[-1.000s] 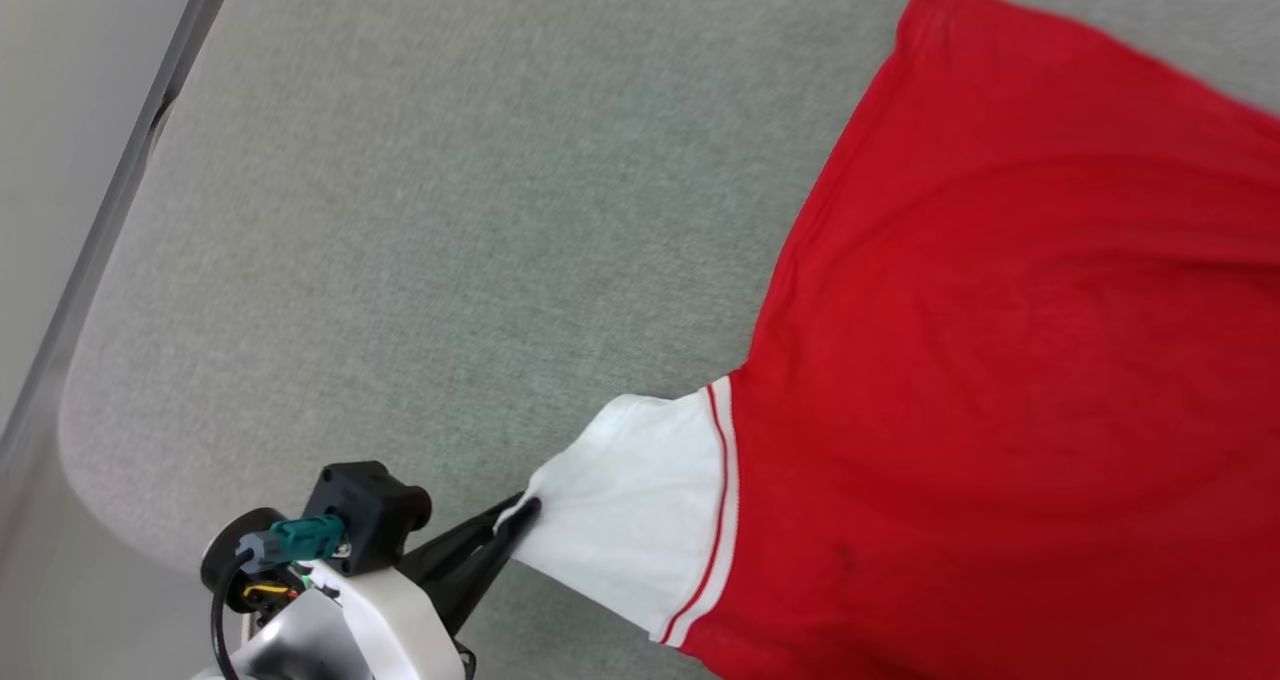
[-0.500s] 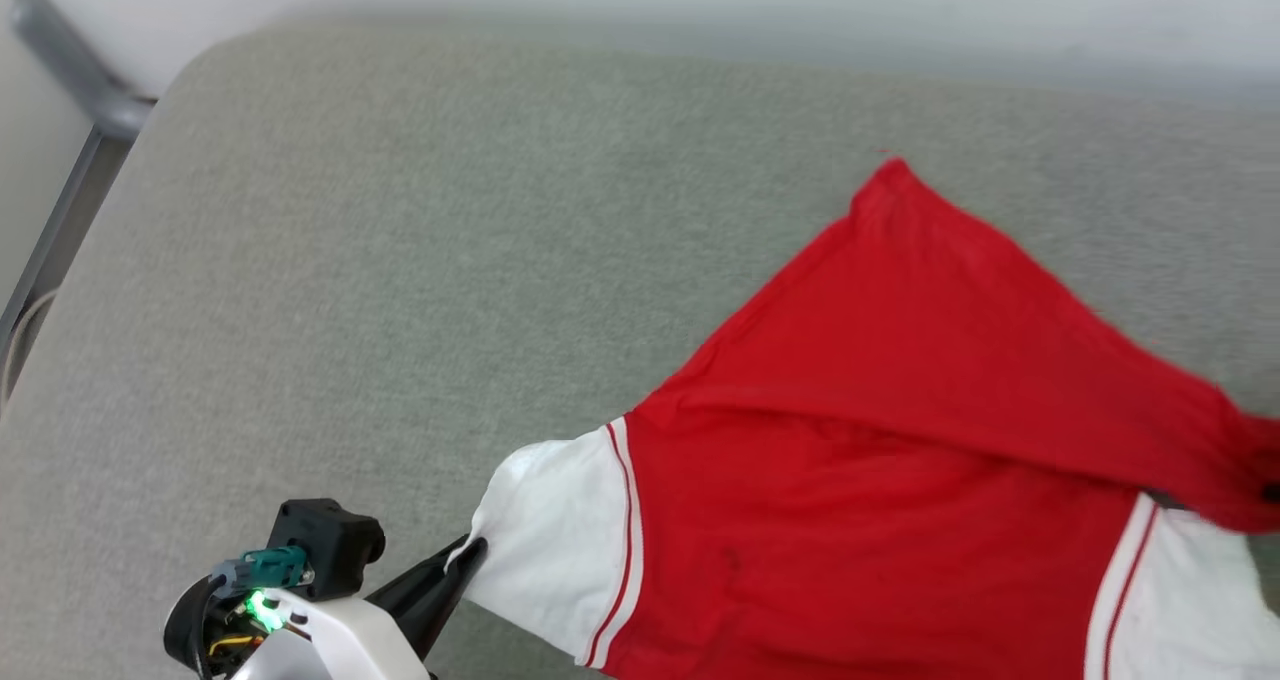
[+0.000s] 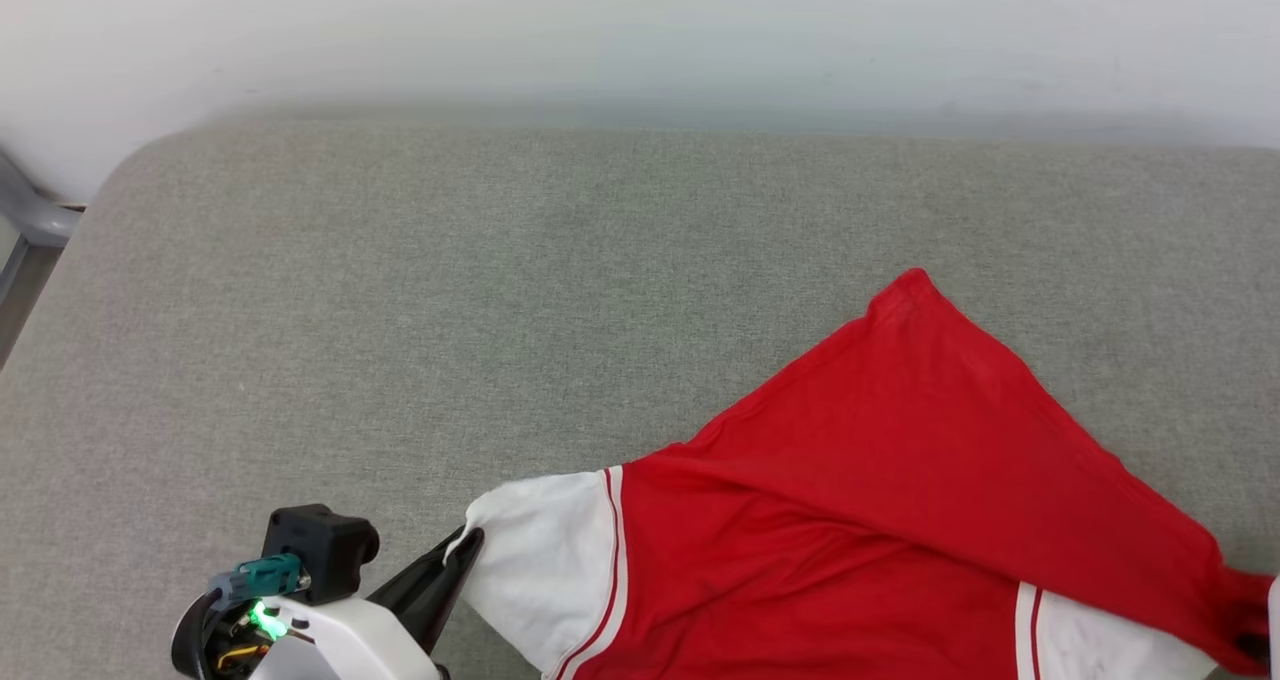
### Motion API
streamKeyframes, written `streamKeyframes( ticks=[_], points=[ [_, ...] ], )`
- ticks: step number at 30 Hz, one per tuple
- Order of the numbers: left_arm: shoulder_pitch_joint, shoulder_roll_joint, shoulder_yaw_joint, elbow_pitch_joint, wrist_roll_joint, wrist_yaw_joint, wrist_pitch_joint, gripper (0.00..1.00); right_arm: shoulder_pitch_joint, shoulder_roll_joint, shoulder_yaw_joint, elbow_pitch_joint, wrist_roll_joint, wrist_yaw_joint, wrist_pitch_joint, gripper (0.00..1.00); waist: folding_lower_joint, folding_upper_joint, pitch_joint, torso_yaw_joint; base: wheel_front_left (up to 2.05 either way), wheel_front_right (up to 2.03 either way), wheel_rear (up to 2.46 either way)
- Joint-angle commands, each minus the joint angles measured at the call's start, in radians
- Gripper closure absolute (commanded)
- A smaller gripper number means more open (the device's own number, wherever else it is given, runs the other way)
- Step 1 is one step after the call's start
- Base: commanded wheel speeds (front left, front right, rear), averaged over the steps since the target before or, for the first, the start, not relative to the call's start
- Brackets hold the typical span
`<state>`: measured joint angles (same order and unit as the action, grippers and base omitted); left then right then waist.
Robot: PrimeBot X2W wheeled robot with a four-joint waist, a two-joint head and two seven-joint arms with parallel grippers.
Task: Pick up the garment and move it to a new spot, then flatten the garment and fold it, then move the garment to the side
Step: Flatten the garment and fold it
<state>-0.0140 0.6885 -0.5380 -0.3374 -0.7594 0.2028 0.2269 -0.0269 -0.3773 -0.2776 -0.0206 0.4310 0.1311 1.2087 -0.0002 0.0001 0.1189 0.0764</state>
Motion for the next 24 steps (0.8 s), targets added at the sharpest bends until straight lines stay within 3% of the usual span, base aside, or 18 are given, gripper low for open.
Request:
streamKeyframes(
  ticks=[1,9,10,11,14,24],
  points=[
    [-0.016,-0.008,-0.001,0.002,0.006,0.004,-0.003,1.00,0.024,0.012,-0.002,-0.005,0.006,-0.001,-0.008,1.00,0.0002,-0.0001,-0.004,-0.004,0.00,0.00,0.00],
    [-0.024,-0.031,-0.024,0.007,0.013,0.005,-0.002,1.00,0.089,0.036,0.012,0.011,0.025,-0.001,-0.047,1.00,0.0002,-0.0001,-0.009,-0.007,0.00,0.00,0.00],
    [-0.024,-0.031,-0.025,0.005,0.013,0.005,-0.001,1.00,0.085,0.029,0.018,0.007,0.028,-0.001,-0.061,0.60,0.0002,-0.0001,-0.008,-0.006,0.00,0.00,0.00],
    [-0.026,-0.030,-0.024,0.004,0.014,0.008,0.000,1.00,0.079,0.019,0.025,0.004,0.032,-0.001,-0.075,0.00,0.0002,-0.0001,-0.006,-0.004,0.00,0.00,0.00],
    [-0.032,-0.025,-0.021,-0.003,0.017,0.014,0.003,1.00,0.065,-0.037,0.069,-0.010,0.037,-0.001,-0.108,0.00,0.0002,-0.0001,-0.001,0.003,0.00,0.00,0.00],
    [-0.060,-0.025,-0.042,-0.052,0.057,0.014,0.011,1.00,-0.137,-0.085,0.098,-0.113,0.129,-0.001,-0.071,0.00,0.0002,-0.0001,0.061,0.072,0.00,0.00,0.00]
  ],
)
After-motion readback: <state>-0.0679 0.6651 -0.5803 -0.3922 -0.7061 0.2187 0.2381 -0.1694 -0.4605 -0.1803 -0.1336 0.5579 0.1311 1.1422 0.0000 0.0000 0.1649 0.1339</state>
